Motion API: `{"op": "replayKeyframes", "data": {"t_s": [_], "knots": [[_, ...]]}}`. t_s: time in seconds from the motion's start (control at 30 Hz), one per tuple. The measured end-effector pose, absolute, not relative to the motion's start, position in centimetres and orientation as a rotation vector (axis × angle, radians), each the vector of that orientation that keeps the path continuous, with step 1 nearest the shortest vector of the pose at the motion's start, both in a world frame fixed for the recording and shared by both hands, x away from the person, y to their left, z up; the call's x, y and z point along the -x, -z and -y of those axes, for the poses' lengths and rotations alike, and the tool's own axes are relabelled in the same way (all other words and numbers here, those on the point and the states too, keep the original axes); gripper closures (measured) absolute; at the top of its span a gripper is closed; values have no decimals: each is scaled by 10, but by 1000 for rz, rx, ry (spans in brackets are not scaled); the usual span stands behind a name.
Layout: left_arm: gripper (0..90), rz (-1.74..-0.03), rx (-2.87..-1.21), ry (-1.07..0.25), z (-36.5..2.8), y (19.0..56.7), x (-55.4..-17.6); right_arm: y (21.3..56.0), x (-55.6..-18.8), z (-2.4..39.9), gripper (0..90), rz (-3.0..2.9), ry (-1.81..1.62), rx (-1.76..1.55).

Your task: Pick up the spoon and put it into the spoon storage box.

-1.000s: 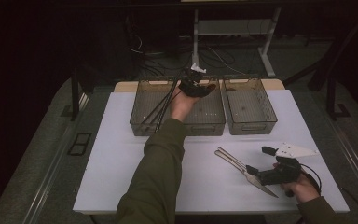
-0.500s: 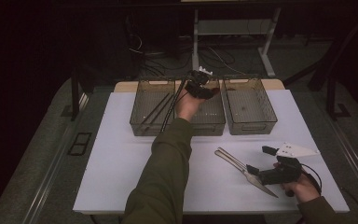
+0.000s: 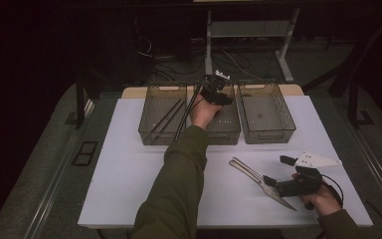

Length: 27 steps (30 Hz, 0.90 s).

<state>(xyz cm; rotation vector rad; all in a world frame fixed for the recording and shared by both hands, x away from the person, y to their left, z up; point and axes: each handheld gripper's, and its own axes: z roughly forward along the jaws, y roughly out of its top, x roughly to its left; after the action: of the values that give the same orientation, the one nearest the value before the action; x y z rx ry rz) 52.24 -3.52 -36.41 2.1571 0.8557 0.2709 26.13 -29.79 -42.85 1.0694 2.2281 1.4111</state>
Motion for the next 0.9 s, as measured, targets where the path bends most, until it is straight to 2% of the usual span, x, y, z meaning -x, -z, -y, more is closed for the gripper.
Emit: {"op": "replayKeyframes", "data": {"t_s": [0.27,0.9], "knots": [[505,-754,-2162,-226,27,355,-507,429,-264,298,9,-2226,-1401,-1068],[406,-577,-2139,-213,-10,348,-438,430,-261,299,9,-2233,-1385,-1076]]}}
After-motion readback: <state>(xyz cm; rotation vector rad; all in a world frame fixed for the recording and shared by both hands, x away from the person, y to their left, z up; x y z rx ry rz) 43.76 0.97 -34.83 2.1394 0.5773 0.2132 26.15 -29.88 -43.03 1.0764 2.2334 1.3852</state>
